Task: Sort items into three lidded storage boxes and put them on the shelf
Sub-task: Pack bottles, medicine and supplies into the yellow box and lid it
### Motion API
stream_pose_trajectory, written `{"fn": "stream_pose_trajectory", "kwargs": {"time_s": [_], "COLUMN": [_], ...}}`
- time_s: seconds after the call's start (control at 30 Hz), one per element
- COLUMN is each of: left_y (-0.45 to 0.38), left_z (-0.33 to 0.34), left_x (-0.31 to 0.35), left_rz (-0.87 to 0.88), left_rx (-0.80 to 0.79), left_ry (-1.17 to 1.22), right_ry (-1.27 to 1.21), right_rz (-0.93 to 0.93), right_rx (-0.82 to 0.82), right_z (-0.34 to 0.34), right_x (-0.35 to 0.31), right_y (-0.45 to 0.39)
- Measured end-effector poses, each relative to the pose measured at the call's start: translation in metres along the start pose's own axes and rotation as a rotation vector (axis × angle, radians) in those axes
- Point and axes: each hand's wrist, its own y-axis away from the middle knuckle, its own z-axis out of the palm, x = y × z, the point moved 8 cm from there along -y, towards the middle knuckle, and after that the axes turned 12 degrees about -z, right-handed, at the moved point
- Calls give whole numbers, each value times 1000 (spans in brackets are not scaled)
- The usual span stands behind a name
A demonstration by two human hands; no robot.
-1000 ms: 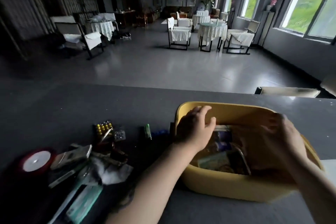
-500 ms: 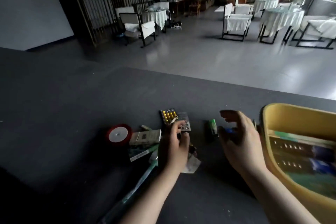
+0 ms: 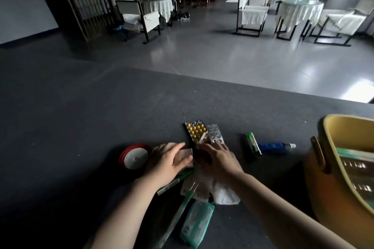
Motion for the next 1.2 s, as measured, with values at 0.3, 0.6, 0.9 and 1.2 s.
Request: {"fn": "stream_pose_trajectory", "kwargs": {"time_s": [0.3, 0.6, 0.9, 1.2], "left_y": [-14, -22, 26, 49], "left_z": [9, -53, -31, 63], "left_x": [-12, 109, 311, 435], "left_rz": [-93, -91, 235, 483], "left_rx": [-46, 326, 103, -307], "left_ry": [87, 410, 847, 372], "right_ry": [-32, -138, -36, 52], "right_rz": [24, 67, 318, 608], "right_rx": [148, 554, 796, 745], "right_z": [-12, -135, -232, -257], "right_x": [5, 14, 106, 208], "right_y": [0, 87, 255, 356]}}
